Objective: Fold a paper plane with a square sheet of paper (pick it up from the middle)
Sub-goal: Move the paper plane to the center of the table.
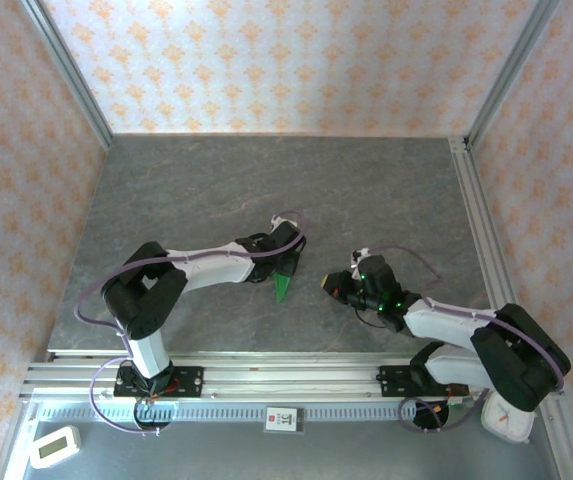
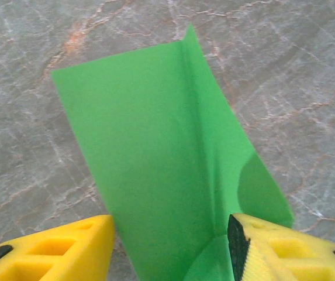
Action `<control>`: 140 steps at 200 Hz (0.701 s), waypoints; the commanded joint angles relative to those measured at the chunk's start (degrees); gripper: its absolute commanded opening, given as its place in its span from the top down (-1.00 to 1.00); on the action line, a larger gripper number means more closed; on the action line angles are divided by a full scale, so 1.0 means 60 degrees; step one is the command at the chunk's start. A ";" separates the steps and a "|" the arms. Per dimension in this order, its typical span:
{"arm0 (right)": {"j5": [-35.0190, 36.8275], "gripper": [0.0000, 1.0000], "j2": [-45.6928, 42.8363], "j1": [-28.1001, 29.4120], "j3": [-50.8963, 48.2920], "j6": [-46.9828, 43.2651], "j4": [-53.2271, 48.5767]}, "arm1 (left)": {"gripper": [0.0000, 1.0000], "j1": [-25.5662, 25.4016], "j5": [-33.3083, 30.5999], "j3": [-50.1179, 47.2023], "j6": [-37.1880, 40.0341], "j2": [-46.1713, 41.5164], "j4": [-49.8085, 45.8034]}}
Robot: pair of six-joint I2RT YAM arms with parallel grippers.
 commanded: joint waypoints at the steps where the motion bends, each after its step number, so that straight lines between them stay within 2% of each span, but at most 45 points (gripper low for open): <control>1: 0.0017 1.00 -0.0032 0.0060 -0.0116 0.0049 0.0196 | -0.16 -0.0185 0.0171 0.0308 -0.0168 0.0232 -0.0048; 64: 0.0083 1.00 -0.0128 0.0052 -0.0167 0.0040 0.0114 | -0.16 -0.0625 -0.0105 0.0644 -0.0173 0.1036 -0.0107; 140: 0.0097 1.00 -0.0128 0.0060 -0.0175 0.0034 0.0067 | -0.18 -0.1247 -0.1208 0.1025 -0.0144 0.1817 -0.0607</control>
